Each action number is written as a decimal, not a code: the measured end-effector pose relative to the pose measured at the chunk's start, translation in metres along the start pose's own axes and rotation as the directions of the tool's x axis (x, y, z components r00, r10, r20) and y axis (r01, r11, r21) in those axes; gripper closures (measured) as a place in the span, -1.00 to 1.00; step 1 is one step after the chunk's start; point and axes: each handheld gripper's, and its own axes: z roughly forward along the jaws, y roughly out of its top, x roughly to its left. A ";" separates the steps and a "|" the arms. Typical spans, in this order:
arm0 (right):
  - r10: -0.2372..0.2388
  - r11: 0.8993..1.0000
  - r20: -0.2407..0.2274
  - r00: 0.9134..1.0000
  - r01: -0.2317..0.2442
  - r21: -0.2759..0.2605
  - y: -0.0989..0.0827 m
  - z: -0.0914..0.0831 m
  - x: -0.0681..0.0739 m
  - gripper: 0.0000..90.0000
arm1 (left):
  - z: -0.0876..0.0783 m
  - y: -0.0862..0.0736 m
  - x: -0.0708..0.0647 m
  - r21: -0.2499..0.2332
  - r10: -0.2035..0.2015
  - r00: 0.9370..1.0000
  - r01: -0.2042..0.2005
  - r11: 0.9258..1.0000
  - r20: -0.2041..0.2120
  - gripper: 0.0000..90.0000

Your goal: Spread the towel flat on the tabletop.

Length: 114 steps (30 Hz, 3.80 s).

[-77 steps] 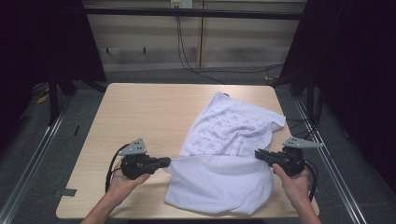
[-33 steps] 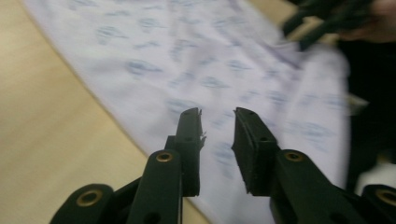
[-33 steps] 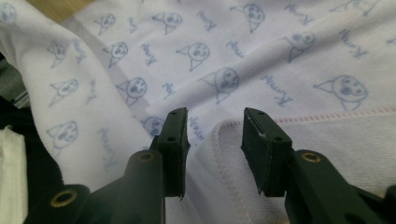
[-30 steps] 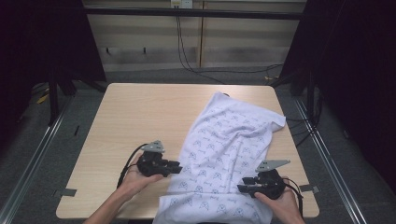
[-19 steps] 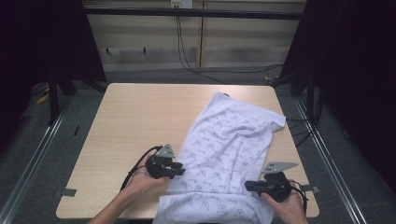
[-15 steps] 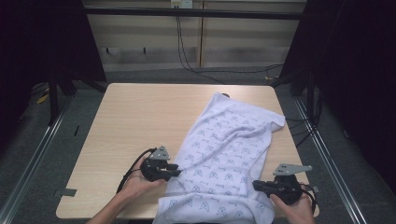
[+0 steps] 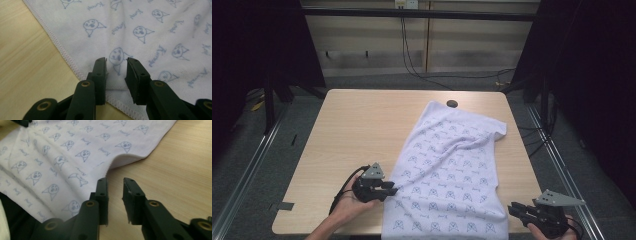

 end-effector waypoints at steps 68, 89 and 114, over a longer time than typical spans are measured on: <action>-0.142 0.957 -0.194 0.971 0.185 0.224 0.027 0.079 0.018 0.75 | -0.015 -0.014 -0.014 0.020 -0.020 0.999 0.021 1.000 -0.041 0.10; -0.179 0.973 -0.049 0.983 0.184 0.137 0.083 0.144 -0.014 0.39 | -0.003 0.009 0.052 -0.004 -0.136 0.977 0.137 0.991 -0.165 0.88; -0.056 0.998 -0.043 0.997 0.057 0.011 0.075 0.096 -0.031 0.20 | -0.021 0.017 0.052 -0.086 -0.205 0.965 0.193 0.977 -0.166 0.35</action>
